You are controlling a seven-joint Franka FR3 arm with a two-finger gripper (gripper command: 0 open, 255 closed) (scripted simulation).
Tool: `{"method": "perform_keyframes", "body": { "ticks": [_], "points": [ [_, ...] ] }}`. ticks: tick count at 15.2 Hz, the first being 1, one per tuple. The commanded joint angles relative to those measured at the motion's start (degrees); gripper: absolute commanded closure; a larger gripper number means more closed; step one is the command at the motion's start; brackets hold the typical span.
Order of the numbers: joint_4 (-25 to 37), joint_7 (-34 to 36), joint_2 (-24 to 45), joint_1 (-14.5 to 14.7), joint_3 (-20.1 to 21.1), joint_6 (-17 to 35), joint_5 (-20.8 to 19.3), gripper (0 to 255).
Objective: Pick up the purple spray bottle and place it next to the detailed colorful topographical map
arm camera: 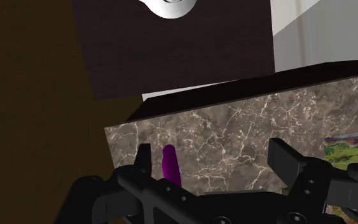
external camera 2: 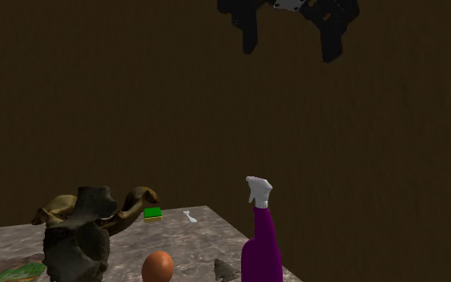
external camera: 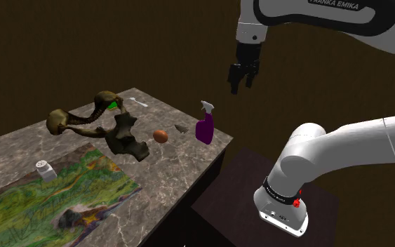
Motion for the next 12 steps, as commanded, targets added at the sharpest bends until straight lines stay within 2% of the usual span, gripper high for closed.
{"method": "perform_keyframes", "body": {
  "ticks": [1, 12],
  "points": [
    [0.0, 0.0, 0.0, 0.0, 0.0, 0.0, 0.0, 0],
    [7.0, -6.8, 27.63, 0.85, -3.68, 8.8, -1.59, 0]
  ]
}}
